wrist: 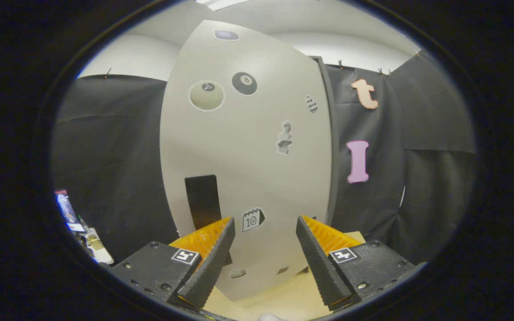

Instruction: Open the shoe cabinet door, grab the shoes and put them into the shoe cabinet, then close the shoe cabinet door.

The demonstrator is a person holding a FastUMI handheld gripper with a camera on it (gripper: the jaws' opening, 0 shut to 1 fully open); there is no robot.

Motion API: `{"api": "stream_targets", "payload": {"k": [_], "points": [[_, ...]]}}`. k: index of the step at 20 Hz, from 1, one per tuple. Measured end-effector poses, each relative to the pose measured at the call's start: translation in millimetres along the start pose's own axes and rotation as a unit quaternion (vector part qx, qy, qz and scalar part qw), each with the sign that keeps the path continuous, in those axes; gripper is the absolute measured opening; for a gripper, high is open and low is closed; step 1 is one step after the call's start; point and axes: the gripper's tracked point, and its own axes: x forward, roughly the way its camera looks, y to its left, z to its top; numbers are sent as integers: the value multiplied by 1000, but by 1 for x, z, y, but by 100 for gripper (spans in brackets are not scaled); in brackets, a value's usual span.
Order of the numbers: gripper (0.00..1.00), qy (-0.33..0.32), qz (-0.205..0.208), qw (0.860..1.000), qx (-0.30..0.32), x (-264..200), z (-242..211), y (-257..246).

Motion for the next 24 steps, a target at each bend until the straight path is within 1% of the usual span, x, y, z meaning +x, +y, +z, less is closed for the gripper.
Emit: {"api": "stream_targets", "payload": {"k": [2,6,9,10,19,24], "points": [[93,5,13,1000,-10,19,-2,23],[99,7,9,1000,-22,27,-7,39],[99,10,-1,1000,-21,26,-6,40],[99,11,-12,1000,-20,25,-5,36],[99,4,-67,998,-3,-25,16,-13],[99,-1,-109,994,1,-70,39,-38]]}}
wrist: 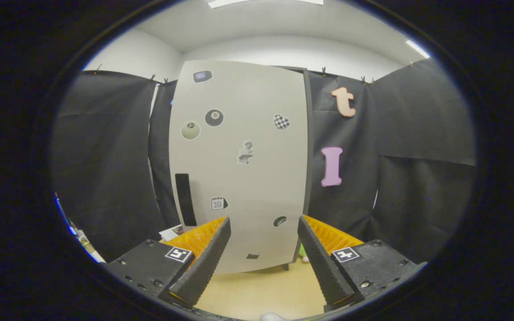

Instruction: Open the shoe cabinet door, grab the shoes and put them into the shoe cabinet, then close the shoe cabinet door.

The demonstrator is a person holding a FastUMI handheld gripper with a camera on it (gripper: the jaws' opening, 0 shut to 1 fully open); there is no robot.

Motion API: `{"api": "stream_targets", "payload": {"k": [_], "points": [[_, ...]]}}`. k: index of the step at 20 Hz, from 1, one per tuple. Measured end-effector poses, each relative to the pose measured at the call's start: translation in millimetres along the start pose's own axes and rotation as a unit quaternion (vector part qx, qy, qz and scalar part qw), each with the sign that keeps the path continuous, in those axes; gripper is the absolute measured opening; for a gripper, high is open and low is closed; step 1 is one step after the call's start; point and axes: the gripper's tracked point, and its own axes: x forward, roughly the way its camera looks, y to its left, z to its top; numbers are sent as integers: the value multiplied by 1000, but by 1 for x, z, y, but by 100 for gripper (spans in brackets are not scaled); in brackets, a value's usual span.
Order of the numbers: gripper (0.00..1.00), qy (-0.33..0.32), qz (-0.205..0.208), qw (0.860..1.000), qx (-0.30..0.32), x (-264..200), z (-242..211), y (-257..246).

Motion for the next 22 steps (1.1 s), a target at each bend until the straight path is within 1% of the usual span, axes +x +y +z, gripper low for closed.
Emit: {"api": "stream_targets", "payload": {"k": [5,9,11,14,22], "points": [[99,-16,-18,1000,-2,-41,26,-17],[99,-22,-33,999,11,-61,33,-28],[99,-25,-35,999,14,-68,33,-28],[99,-31,-40,999,4,-73,37,-33],[99,-30,-28,999,-7,-72,34,-24]]}}
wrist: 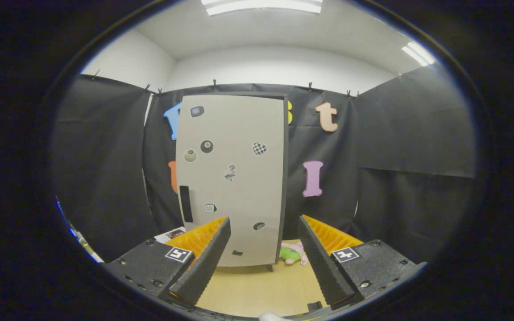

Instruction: Open the shoe cabinet door, grab the shoes and put them into the shoe cabinet, then close the shoe cabinet door.

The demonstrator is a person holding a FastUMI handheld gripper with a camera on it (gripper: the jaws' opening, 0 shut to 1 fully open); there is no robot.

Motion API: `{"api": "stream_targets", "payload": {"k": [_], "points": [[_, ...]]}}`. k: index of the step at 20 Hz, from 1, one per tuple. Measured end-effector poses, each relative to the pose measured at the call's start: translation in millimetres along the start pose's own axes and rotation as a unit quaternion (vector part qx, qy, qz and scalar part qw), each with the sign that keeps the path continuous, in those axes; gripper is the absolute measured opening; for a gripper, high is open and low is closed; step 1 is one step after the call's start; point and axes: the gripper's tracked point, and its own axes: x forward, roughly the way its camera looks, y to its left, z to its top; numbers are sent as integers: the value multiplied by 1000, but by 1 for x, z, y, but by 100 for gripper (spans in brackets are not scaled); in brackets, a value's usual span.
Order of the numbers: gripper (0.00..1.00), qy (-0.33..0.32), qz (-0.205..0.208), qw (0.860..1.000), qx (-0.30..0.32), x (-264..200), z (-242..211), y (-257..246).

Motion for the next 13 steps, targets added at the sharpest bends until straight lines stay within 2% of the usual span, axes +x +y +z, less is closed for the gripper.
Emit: {"api": "stream_targets", "payload": {"k": [13], "points": [[99,0,-1,1000,-2,3,0,-1]]}}
